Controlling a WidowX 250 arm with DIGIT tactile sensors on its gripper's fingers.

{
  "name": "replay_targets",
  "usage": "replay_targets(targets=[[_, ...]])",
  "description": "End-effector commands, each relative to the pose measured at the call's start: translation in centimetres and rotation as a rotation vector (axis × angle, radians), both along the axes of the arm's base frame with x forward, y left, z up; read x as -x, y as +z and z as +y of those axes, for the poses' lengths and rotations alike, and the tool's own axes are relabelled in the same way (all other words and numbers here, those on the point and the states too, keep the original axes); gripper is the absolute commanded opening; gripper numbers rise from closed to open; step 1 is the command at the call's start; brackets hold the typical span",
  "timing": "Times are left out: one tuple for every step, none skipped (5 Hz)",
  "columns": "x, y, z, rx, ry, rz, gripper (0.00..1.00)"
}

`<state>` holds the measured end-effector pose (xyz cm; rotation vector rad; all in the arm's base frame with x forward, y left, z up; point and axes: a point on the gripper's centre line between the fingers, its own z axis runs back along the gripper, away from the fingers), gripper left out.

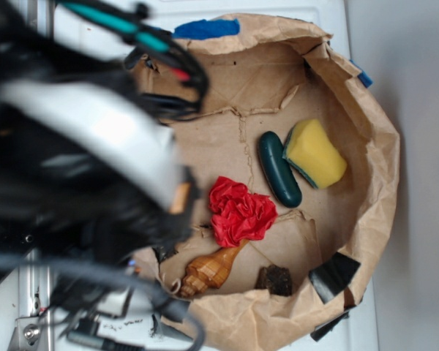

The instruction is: Grab the rock.

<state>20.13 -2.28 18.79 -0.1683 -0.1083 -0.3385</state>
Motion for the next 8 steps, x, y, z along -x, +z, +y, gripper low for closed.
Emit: replay_targets(targets=[[-2.7,0.3,0.7,0.093,-0.349,-0.147,1.0],[-3.0,4.4,-0.9,0.191,-0.383,-0.272,1.0],[-3.4,6.5,-2.0,0.215,-0.406,-0.359,1.0],[-5.1,5.7,-1.6,0.178,-0.389,-0.389,1.0],[-7.2,2.1,0.3,0.108,-0.348,-0.335,1.0],[-7.2,-0.2,0.9,0.078,-0.388,-0.308,1.0],[-7.2,-0.2,0.9,0.078,-0.388,-0.308,1.0],[-7.2,-0.2,0.9,0.078,-0.388,-0.308,1.0]])
